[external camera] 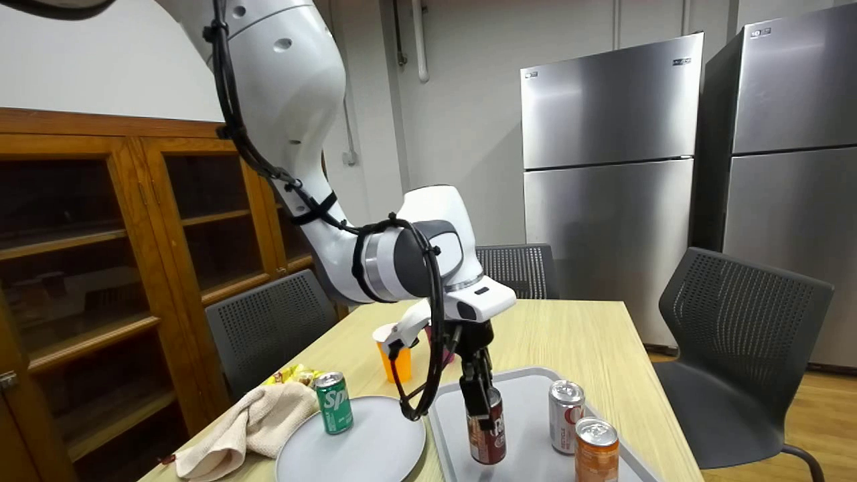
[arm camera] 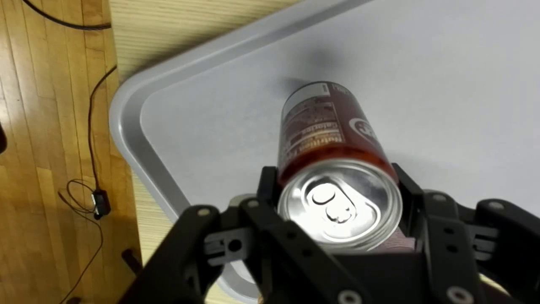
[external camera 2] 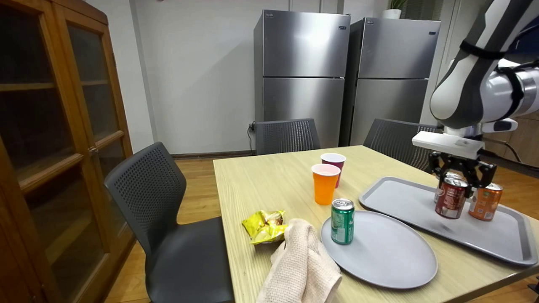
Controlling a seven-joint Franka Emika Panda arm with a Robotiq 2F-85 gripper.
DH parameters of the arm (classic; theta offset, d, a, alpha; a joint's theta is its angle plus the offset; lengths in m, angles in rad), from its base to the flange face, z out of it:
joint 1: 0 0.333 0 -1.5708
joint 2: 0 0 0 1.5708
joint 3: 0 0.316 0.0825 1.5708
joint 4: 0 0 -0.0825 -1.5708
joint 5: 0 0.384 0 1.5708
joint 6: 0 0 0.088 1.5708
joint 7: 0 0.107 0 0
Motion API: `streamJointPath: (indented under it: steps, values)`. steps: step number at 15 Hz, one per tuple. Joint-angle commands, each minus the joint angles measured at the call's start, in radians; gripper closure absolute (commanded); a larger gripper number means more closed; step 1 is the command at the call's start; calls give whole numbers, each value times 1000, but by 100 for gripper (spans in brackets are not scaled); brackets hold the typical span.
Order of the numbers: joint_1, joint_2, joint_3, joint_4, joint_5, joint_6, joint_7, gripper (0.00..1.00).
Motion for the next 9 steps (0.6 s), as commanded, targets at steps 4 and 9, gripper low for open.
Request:
streamJointPath:
  steps: [4,9]
  values:
    - [101,-149,12,-84,-156,-38,108,61]
    - [120,-205,106,-123,-213,-57,157,61]
